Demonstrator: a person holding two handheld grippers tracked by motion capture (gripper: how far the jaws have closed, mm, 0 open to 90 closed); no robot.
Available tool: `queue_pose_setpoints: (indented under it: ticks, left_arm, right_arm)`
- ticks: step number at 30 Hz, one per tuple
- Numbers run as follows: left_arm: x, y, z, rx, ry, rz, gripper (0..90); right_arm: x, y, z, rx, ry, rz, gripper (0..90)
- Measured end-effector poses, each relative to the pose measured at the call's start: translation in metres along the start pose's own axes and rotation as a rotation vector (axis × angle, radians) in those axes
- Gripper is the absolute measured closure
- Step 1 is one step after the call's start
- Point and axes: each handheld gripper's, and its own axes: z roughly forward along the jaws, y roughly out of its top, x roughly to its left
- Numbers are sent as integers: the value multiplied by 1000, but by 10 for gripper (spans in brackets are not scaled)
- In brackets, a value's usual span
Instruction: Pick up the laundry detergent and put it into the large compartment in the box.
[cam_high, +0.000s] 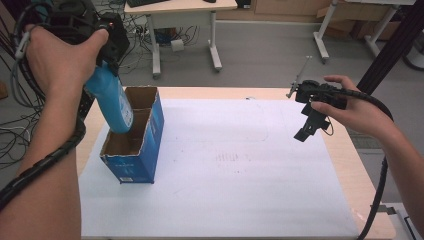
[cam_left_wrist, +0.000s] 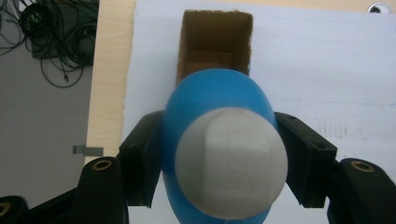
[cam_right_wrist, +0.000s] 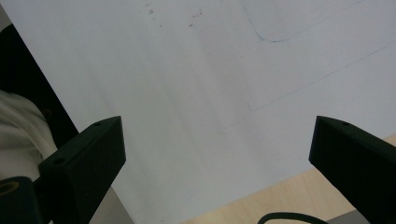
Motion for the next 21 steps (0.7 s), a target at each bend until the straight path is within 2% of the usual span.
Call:
queue_pose_setpoints:
  ticks: [9, 21]
  left_arm:
    - [7, -5, 27, 15, -19, 13, 380]
    - [6, -14, 60, 30, -26, 39, 380]
  right_arm:
    - [1, 1, 1, 4, -7, 6, 35]
    - [3, 2, 4, 8, -11, 6, 35]
